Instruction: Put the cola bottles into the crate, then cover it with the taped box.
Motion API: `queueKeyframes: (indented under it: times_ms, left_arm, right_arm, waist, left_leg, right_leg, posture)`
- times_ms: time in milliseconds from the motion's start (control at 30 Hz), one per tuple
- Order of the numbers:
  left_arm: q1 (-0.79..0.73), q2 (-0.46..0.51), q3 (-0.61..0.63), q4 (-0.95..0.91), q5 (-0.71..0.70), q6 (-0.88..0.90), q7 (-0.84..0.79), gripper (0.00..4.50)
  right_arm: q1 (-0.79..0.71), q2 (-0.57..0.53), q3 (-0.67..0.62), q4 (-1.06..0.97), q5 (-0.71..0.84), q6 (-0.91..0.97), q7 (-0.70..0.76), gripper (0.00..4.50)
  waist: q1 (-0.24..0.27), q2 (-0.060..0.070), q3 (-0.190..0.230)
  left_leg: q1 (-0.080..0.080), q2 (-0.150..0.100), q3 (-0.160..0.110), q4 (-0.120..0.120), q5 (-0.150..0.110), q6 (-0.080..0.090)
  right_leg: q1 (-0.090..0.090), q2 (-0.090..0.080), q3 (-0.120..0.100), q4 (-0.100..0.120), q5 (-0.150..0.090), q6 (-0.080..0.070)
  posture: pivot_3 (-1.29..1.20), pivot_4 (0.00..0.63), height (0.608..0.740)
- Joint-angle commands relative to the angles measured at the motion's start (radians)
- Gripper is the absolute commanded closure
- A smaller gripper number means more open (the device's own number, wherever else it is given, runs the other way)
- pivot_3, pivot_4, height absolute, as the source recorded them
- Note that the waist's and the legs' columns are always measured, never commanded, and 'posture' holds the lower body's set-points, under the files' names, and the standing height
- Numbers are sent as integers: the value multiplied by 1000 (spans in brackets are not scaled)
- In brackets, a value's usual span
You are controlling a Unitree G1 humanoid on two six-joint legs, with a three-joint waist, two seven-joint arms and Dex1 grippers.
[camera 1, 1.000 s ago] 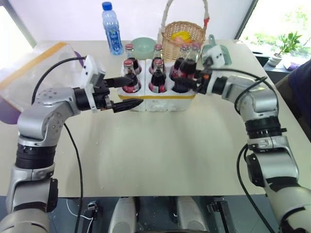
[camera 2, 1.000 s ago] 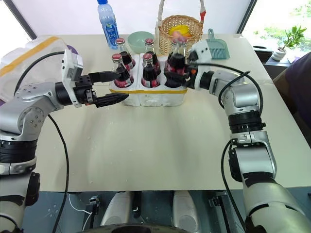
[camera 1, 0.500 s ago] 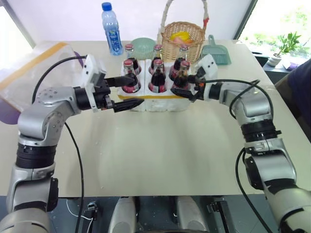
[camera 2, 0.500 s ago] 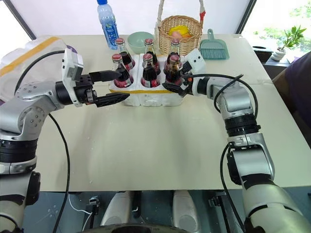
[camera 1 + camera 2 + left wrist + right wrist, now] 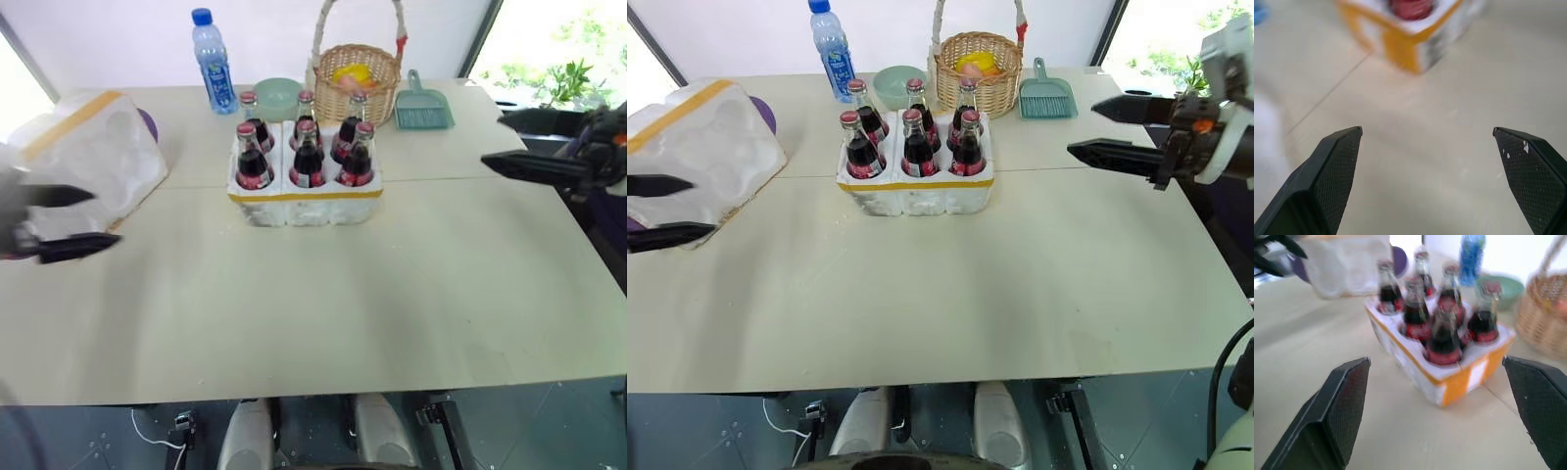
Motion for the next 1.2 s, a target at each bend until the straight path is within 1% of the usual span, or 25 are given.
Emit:
queueKeyframes:
  times_ms: [33, 100, 167, 200, 267, 333, 467, 600, 667, 767, 900, 1000, 1200]
  left_arm:
    - [116, 62, 123, 152, 132, -109, -113, 0]
    - [183, 102, 135, 262, 213, -207, -159, 0]
    - [176, 161, 102, 410, 259, -303, -173, 0]
    - [142, 190, 67, 481, 264, -342, -164, 0]
    - [7, 244, -55, 622, 265, -403, -121, 0]
    - [-134, 258, -179, 719, 297, -454, -91, 0]
    - [-502, 206, -434, 893, 449, -532, -74, 0]
    - [-766, 138, -585, 1049, 583, -573, -55, 0]
    - [-850, 113, -631, 1112, 629, -587, -40, 0]
    - [-928, 42, -688, 1203, 694, -600, 29, 0]
    - [-980, -19, -715, 1262, 736, -607, 105, 0]
    - [-1004, -64, -723, 1288, 753, -608, 157, 0]
    - [-1049, -143, -708, 1315, 768, -590, 310, 0]
  right_arm:
    - [-15, 0, -34, -71, 68, 4, -11, 71]
    - [-13, 7, -25, -83, 79, -4, -19, 71]
    - [-24, 23, -5, -66, 78, -7, -34, 71]
    - [-28, 29, 7, -54, 68, -15, -41, 71]
    - [-41, 45, 25, -30, 55, -23, -60, 71]
    - [-51, 56, 31, -22, 59, -22, -74, 71]
    - [-40, 65, 30, -41, 71, -16, -92, 71]
    - [-20, 65, 19, -57, 79, -6, -110, 71]
    - [-9, 62, 12, -63, 84, -3, -116, 71]
    - [27, 51, -20, -79, 95, 10, -139, 71]
    - [62, 43, -51, -100, 110, 25, -167, 71]
    - [85, 39, -73, -116, 122, 36, -180, 71]
    - [113, 28, -101, -135, 146, 57, -210, 71]
  waist:
    - [-4, 1, 0]
    - [-4, 1, 0]
    - [-3, 0, -1]
    - [-3, -2, -1]
    - [0, -2, -1]
    - [3, -2, -1]
    - [8, 0, -1]
    - [24, -1, -1]
    - [27, -2, -1]
    - [28, -2, -1]
    - [30, -4, -1]
    - [29, -7, -1]
    - [28, -7, -1]
  left_leg:
    - [0, 0, 1, 0, 0, 0]
    - [1, 0, 2, 0, 0, 0]
    - [0, 0, 2, -1, 0, -1]
    - [-1, 0, 2, -1, 0, -1]
    - [-3, 1, 2, -1, 0, -1]
    - [-5, 0, 3, -1, 0, -1]
    - [-5, -2, 5, -1, 0, 0]
    - [-4, 0, 5, 1, 0, 0]
    - [-4, 0, 5, 2, 0, 0]
    - [-4, 0, 4, 3, 0, 0]
    - [-4, 0, 3, 4, 0, 0]
    - [-4, 0, 2, 4, 0, 0]
    - [-4, 0, 1, 5, 0, 0]
  right_leg:
    - [0, -1, 0, 0, 0, -1]
    - [0, -2, 0, -1, -1, -1]
    - [-2, -3, 0, -1, -1, -2]
    - [-3, -3, -1, -1, -1, -3]
    - [-5, -3, -1, -1, -1, -3]
    - [-5, -4, -1, -1, -1, -3]
    - [-4, -4, -1, -1, 0, -2]
    - [-5, -1, -1, 3, 2, 2]
    - [-5, 0, -1, 4, 2, 2]
    - [-5, -1, -1, 5, 2, 2]
    - [-5, -1, -1, 8, 2, 2]
    - [-5, -1, -1, 9, 2, 2]
    - [-5, -1, -1, 12, 2, 2]
  posture:
    - [0, 150, 740]
    - [0, 150, 740]
    - [0, 150, 740]
    - [0, 150, 740]
    - [0, 150, 740]
    - [0, 150, 740]
    - [0, 150, 740]
    - [0, 150, 740]
    - [0, 150, 740]
    - [0, 150, 740]
    - [0, 150, 740]
    - [0, 150, 740]
    - [0, 150, 740]
